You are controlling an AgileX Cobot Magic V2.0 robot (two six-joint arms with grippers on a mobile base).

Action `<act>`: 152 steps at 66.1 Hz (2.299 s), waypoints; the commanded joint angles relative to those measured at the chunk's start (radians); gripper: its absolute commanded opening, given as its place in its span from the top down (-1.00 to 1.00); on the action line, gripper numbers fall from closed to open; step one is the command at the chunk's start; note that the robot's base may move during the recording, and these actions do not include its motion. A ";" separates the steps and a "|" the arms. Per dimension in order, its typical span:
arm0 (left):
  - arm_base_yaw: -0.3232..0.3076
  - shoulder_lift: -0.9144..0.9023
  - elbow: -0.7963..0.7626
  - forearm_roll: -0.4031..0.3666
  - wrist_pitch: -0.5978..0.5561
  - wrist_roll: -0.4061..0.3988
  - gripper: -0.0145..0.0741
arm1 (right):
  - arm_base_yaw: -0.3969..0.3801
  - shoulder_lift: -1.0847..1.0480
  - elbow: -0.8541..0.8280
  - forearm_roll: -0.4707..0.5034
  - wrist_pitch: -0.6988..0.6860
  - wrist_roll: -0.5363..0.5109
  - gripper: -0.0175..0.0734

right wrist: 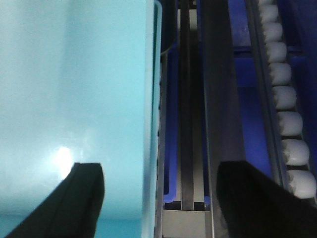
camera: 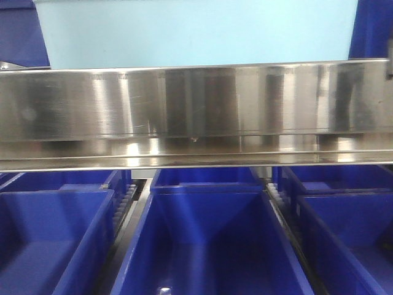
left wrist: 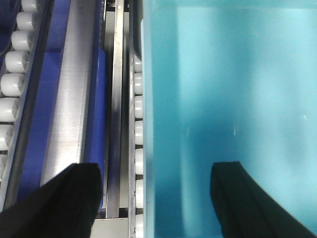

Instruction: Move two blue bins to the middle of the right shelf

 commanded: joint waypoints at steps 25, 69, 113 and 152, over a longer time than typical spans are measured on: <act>0.008 0.052 0.005 -0.037 -0.001 0.004 -0.19 | -0.003 0.037 0.044 0.031 -0.005 -0.034 -0.20; 0.014 0.070 0.113 -0.010 -0.001 0.004 -0.19 | -0.003 0.077 0.102 0.031 -0.005 -0.034 -0.20; 0.029 0.080 0.111 -0.069 -0.001 -0.004 -0.19 | -0.003 0.078 0.088 0.028 -0.005 -0.034 -0.20; 0.027 0.063 0.089 -0.062 -0.001 -0.004 -0.18 | -0.003 0.078 0.073 0.028 -0.005 -0.034 -0.20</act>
